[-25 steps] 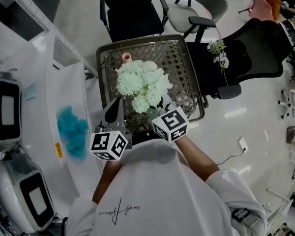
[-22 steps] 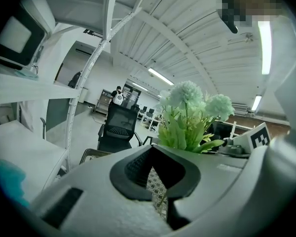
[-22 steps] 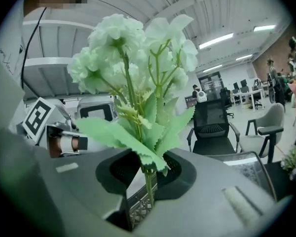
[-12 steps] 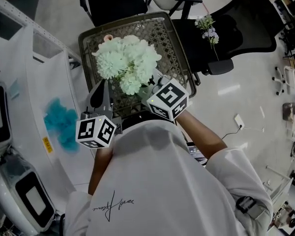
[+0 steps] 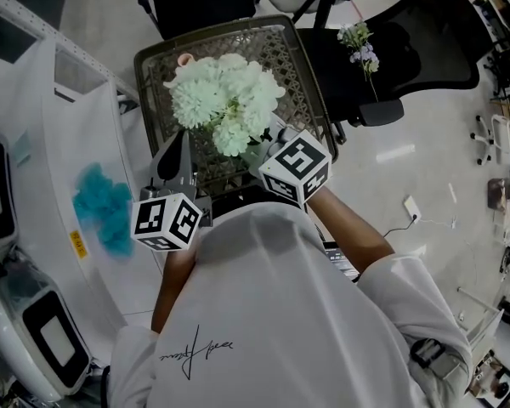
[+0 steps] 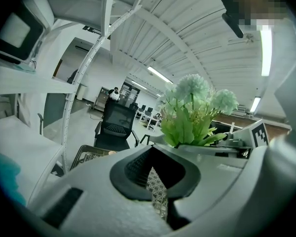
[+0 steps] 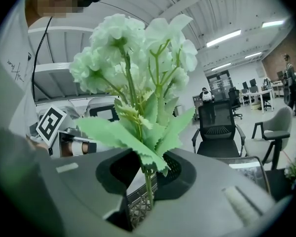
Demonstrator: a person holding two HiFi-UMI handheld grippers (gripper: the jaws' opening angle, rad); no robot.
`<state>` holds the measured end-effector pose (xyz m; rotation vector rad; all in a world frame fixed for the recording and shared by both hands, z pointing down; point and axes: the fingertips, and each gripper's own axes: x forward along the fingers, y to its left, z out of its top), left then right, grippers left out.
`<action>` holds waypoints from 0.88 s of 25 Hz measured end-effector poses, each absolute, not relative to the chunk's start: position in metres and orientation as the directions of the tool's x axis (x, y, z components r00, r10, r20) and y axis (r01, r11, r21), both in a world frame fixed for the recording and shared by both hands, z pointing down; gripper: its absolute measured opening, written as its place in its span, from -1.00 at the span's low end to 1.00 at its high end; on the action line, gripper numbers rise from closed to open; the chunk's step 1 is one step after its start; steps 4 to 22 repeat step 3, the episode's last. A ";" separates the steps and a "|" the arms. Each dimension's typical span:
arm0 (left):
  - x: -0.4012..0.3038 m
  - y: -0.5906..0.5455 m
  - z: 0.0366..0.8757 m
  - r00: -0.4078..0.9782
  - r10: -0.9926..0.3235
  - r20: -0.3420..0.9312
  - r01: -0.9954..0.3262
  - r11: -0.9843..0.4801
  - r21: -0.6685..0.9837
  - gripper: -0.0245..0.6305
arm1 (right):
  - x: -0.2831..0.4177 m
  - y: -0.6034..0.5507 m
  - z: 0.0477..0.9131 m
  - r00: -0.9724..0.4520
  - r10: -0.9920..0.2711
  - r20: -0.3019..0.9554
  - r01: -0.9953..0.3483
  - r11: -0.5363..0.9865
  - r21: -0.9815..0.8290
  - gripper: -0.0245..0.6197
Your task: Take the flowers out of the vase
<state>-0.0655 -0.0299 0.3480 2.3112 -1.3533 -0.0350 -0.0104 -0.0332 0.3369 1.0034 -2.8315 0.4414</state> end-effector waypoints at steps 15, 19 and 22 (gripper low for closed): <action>-0.065 -0.028 0.349 0.515 -0.831 0.210 -0.821 -0.408 0.400 -0.93 | -0.009 -0.031 0.336 -0.775 -0.603 0.188 -0.632 0.733 -0.252 -0.70; -0.065 -0.028 0.349 0.515 -0.831 0.210 -0.821 -0.408 0.400 -0.93 | -0.009 -0.031 0.336 -0.775 -0.603 0.188 -0.632 0.733 -0.252 -0.70; -0.065 -0.028 0.349 0.515 -0.831 0.210 -0.821 -0.408 0.400 -0.93 | -0.009 -0.031 0.336 -0.775 -0.603 0.188 -0.632 0.733 -0.252 -0.70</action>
